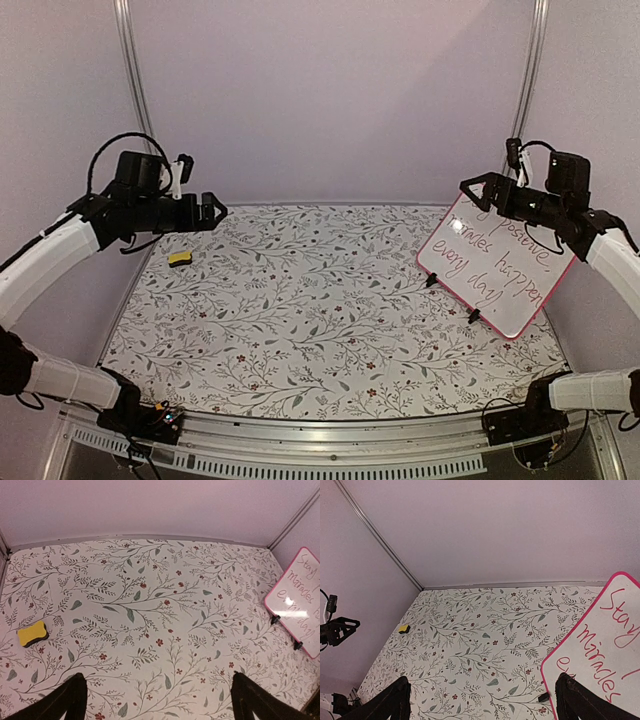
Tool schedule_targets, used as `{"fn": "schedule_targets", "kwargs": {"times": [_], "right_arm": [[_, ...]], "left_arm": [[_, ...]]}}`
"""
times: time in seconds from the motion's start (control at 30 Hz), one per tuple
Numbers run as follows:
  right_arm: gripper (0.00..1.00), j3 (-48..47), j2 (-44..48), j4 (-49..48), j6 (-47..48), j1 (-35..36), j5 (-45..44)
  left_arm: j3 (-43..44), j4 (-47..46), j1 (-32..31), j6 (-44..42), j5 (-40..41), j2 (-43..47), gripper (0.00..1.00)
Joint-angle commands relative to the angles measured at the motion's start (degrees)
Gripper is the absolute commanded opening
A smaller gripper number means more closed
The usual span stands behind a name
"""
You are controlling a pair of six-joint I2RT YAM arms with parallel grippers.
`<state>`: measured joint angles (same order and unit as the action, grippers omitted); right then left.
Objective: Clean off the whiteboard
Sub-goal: Move the whiteboard to the center of the board.
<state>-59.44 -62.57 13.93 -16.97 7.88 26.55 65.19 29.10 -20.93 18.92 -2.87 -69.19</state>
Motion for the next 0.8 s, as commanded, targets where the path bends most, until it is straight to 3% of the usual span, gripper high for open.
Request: {"fn": "schedule_targets", "kwargs": {"times": [0.0,0.17,0.37,0.6,0.77], "right_arm": [[0.99,-1.72,-0.43,1.63,0.44,1.05,-2.27],[0.99,-1.29,-1.72,3.48,0.46,7.26,-11.08],[0.99,-1.7,-7.74,7.02,-4.26,17.65,-35.66],[0.98,0.25,-13.83,6.9,-15.51,22.22,-49.44],[0.91,-0.77,-19.45,7.92,-22.26,24.56,-55.61]], "left_arm": [[0.36,-1.42,-3.67,0.13,-0.44,-3.4,1.0],[2.31,-1.42,-6.45,0.09,0.59,-7.43,1.0],[2.71,-2.03,-8.48,0.13,0.46,-8.88,1.0],[-0.17,-2.03,-8.81,-0.03,2.14,-6.4,1.0],[-2.08,-2.01,-8.85,-0.54,2.7,-4.64,1.0]]}}
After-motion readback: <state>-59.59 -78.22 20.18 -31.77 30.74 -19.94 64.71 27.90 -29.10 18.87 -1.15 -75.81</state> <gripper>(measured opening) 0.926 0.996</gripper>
